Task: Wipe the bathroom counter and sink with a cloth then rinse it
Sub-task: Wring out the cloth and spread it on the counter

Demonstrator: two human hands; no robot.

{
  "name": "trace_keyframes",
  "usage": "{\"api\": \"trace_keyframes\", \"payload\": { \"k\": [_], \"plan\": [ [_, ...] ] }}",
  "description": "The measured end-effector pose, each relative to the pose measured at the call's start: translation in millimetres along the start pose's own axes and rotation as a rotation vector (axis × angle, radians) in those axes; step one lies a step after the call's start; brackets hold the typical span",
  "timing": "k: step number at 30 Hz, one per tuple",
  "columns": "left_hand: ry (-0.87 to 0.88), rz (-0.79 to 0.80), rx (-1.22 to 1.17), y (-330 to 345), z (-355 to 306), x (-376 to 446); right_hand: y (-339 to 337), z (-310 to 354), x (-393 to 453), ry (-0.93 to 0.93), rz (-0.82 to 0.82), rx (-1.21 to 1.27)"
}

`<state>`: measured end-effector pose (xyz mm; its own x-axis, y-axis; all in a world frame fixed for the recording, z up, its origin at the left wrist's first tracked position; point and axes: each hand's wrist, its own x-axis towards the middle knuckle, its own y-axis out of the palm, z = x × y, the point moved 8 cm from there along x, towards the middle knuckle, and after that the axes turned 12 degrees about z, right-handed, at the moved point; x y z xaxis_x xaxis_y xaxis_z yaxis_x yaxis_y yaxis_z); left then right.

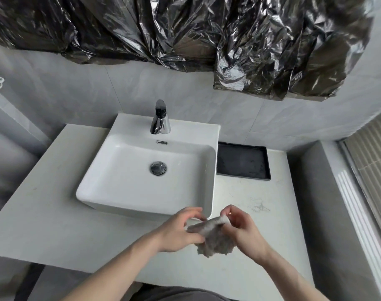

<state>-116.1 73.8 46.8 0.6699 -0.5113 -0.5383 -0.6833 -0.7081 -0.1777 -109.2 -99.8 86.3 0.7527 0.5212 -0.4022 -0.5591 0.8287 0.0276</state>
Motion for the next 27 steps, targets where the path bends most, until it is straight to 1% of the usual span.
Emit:
{"api": "trace_keyframes", "payload": {
  "k": [1, 3, 6, 8, 12, 17, 20, 24, 27],
  "plan": [
    [-0.012, 0.026, -0.056, -2, -7, 7, -11, 8, -1, -0.022, -0.028, 0.000],
    [0.021, 0.016, -0.108, -9, -29, 19, -33, 18, -1, -0.049, -0.094, 0.030],
    [0.088, -0.054, -0.283, -20, -59, 34, -66, 19, -1, -0.039, -0.229, 0.104],
    [0.075, -0.117, -0.356, -24, -68, 47, -84, 12, 0, -0.006, -0.319, 0.084],
    [0.004, -0.209, -0.309, -28, -66, 87, -113, -9, 6, 0.078, -0.452, 0.018],
    [-0.107, -0.218, -0.346, -32, -60, 135, -147, -35, 26, 0.153, -0.519, 0.154],
    [-0.155, -0.196, -0.300, -37, -58, 168, -168, -48, 44, 0.210, -0.518, 0.200],
    [-0.223, -0.181, -0.223, -49, -52, 219, -198, -56, 73, 0.276, -0.511, 0.169],
    [-0.260, -0.189, -0.163, -59, -66, 246, -223, -55, 98, 0.285, -0.547, 0.141]
  ]
}}
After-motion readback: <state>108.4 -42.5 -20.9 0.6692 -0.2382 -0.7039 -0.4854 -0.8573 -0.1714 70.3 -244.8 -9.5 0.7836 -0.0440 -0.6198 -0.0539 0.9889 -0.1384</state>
